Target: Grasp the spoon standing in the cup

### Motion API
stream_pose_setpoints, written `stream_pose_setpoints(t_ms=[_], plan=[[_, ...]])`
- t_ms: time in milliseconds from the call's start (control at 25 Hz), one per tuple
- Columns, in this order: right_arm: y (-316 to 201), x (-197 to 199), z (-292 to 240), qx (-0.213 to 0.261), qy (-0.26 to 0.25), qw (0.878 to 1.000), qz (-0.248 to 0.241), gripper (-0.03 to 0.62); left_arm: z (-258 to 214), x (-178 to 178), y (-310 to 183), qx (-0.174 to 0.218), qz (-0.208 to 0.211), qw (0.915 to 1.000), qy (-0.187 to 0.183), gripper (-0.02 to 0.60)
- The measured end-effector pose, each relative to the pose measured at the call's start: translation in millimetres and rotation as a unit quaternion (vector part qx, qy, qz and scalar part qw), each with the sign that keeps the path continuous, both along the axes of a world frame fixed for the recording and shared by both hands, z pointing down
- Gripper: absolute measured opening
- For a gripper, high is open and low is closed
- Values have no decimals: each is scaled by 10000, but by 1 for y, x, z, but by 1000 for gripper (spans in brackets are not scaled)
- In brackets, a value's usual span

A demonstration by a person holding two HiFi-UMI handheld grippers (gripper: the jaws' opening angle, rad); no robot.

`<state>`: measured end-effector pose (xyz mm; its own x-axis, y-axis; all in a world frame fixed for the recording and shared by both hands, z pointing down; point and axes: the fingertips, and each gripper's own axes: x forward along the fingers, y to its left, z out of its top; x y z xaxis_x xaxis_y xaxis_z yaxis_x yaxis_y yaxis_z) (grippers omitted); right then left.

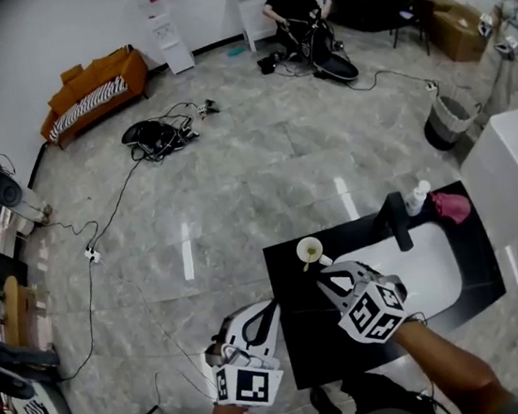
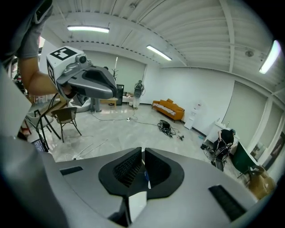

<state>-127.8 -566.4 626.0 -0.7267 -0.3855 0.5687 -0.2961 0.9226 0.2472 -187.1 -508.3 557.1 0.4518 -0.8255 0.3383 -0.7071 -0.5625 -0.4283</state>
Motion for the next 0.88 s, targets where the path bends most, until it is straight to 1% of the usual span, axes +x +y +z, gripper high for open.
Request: stream_pose_setpoints(t_ms=[40, 160, 320, 560, 800, 880], plan=[[-4, -2, 8, -32, 54, 10000, -57, 37, 4, -1, -3, -35, -29, 10000, -1, 2], [-14, -10, 34, -108, 204, 9995, -207, 71, 16, -3, -11, -125, -132, 9998, -40, 2], [-25, -17, 68, -106, 468, 9980, -414, 86, 36, -4, -16, -269, -235, 9993, 58, 2], [-38, -26, 107, -66, 770, 9948, -668, 106, 60, -7, -22, -474, -394, 9981, 94, 2], [-45, -37, 128, 88, 883, 9926, -826, 103, 70, -7, -27, -507, -460, 9976, 127, 2], [-45, -39, 126, 195, 866, 9928, -805, 65, 68, -8, -27, -531, -480, 9974, 87, 2]])
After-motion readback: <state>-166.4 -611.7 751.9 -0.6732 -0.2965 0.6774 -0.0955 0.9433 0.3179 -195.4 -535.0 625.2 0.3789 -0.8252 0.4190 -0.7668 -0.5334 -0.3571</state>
